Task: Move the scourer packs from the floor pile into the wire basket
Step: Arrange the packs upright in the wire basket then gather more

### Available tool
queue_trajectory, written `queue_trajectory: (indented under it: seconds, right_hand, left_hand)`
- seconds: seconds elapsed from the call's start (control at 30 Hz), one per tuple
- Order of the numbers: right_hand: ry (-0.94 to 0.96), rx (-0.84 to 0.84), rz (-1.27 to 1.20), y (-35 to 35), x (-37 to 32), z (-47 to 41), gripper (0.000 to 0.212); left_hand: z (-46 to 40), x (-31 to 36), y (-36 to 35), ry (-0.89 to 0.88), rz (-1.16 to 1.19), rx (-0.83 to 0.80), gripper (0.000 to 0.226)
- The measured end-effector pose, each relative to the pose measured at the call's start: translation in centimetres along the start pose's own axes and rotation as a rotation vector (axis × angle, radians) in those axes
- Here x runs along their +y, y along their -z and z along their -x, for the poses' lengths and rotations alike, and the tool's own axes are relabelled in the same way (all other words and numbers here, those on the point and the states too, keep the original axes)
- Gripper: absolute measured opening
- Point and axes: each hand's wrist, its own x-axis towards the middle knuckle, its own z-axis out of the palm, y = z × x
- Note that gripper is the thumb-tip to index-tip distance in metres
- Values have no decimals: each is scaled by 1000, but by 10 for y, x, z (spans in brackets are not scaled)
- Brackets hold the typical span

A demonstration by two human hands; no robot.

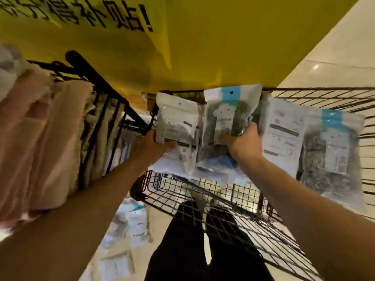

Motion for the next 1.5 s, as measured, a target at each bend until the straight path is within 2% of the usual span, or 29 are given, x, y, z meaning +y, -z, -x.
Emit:
queue_trajectory:
  seconds: [0.13,0.23,0.33,0.43,0.57,0.63,0.73,0.87,0.93,1.13,1.2,1.3,1.43,1.5]
  right_hand:
    - [-34,7,105,-16,6,-1,76]
    - [-17,13,120,-22,12,0,75]
    - [102,69,178,-29,12,5,68]
    - [232,185,363,-35,17,17,71]
    - [342,185,388,-31,17,42,73]
    - [372,144,370,-24,17,51,65]
    - [334,28,335,-6,16,67,31]
    - [328,-194,406,14,13,102,14]
    - [356,-266,417,17,9,119,5]
    - [355,-437,391,24,21,152,11]
    - [359,-501,411,26,32,159,7]
    - [372,-569,481,31,48,175,9]
    - [331,-676,561,31,75,195,19]
    - [345,-720,639,23,88,204,14]
  left_hand:
    - [-10,2,-9,24,23,-2,67]
    - [-11,-1,-17,15,5,35,65]
    - [-6,-1,-17,-54,-62,106,70]
    - [3,0,-13,-134,-62,155,82]
    - [23,-3,-7,-212,-62,148,82]
    - [36,-12,-2,-266,-87,113,75]
    - [60,-28,4,-314,-123,68,66]
    - [105,-36,15,-155,-82,-13,46]
    - [125,-40,23,-132,-61,0,25]
    - [210,-87,36,-67,-117,142,14]
    - [249,-112,30,3,1,190,14]
    - [313,-152,10,141,255,343,19]
    - [400,-205,-22,235,449,478,16]
    - [438,-229,-37,295,541,551,19]
